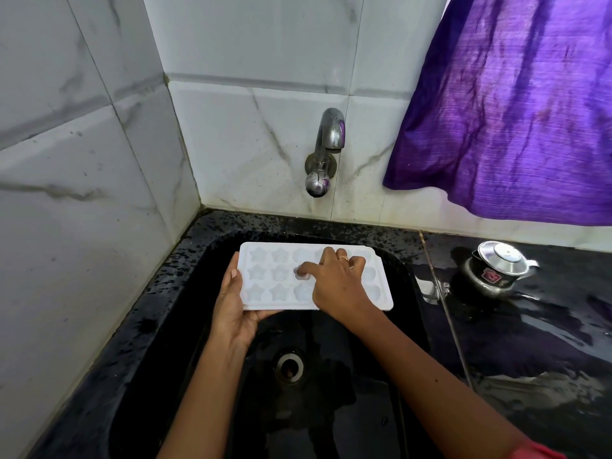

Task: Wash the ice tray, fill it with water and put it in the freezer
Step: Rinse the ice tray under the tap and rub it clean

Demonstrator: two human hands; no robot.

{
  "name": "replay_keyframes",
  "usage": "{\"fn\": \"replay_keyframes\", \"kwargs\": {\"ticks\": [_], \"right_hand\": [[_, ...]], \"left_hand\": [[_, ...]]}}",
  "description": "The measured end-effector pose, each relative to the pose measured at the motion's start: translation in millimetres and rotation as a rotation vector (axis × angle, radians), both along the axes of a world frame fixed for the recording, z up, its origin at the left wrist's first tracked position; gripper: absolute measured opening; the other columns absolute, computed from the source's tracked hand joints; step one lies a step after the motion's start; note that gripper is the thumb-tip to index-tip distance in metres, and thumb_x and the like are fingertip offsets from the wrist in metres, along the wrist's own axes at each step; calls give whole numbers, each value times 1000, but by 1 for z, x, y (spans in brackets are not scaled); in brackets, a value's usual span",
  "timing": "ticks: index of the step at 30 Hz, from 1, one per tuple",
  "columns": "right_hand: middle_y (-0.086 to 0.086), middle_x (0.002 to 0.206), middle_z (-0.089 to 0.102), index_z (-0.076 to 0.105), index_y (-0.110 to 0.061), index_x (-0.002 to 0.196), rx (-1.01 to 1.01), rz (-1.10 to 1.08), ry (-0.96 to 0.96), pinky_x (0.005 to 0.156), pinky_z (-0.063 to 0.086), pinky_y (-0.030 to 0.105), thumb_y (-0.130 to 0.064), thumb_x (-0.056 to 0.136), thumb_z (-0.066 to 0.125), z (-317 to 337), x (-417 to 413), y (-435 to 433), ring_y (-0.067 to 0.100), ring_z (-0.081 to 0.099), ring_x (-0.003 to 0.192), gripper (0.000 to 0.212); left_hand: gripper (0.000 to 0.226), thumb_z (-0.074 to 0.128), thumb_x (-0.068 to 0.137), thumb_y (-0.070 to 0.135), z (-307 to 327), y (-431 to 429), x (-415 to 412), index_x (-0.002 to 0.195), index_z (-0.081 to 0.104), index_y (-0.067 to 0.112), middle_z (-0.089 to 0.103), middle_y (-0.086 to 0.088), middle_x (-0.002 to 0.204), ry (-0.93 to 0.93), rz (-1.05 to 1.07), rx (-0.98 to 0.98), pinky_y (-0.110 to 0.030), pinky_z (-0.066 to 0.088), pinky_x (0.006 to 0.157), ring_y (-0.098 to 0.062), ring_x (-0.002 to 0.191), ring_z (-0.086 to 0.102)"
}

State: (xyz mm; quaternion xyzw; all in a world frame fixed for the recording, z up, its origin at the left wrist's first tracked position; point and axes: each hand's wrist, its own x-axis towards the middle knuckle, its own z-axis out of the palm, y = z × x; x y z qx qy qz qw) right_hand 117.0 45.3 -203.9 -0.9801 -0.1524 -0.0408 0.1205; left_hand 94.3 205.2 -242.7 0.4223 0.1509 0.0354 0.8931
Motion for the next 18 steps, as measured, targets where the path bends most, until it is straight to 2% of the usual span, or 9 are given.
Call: {"fn": "replay_keyframes", "kwargs": {"ticks": [3,6,11,18], "right_hand": [[-5,95,31,58,-42,117,29,18,36,71,5,30,4,79,42,0,1,-2,21,36,105,62],[-5,93,31,58,-45,115,21,20,25,70,3,28,4,80,41,2,0,-5,20,35,102,63],[-6,91,29,57,-36,113,76,4,-82,72,3,27,9,72,40,9,-1,1,18,36,100,64],[-3,94,26,54,-42,122,-5,101,37,69,5,31,-2,81,47,8,0,17,23,34,106,57]], "left_hand": [[25,39,99,36,0,0,0,112,60,36,74,9,96,2,13,-9,-43,56,52,-18,84,72],[24,38,99,36,-1,0,0,109,60,37,74,9,95,2,11,-22,-43,55,51,-18,82,72],[30,41,99,36,0,-3,-1,124,56,31,71,3,108,-19,6,-17,-45,56,56,-23,91,70],[30,39,99,33,0,-9,-2,125,54,32,71,4,104,-9,12,-59,-42,56,52,-21,85,71]]}}
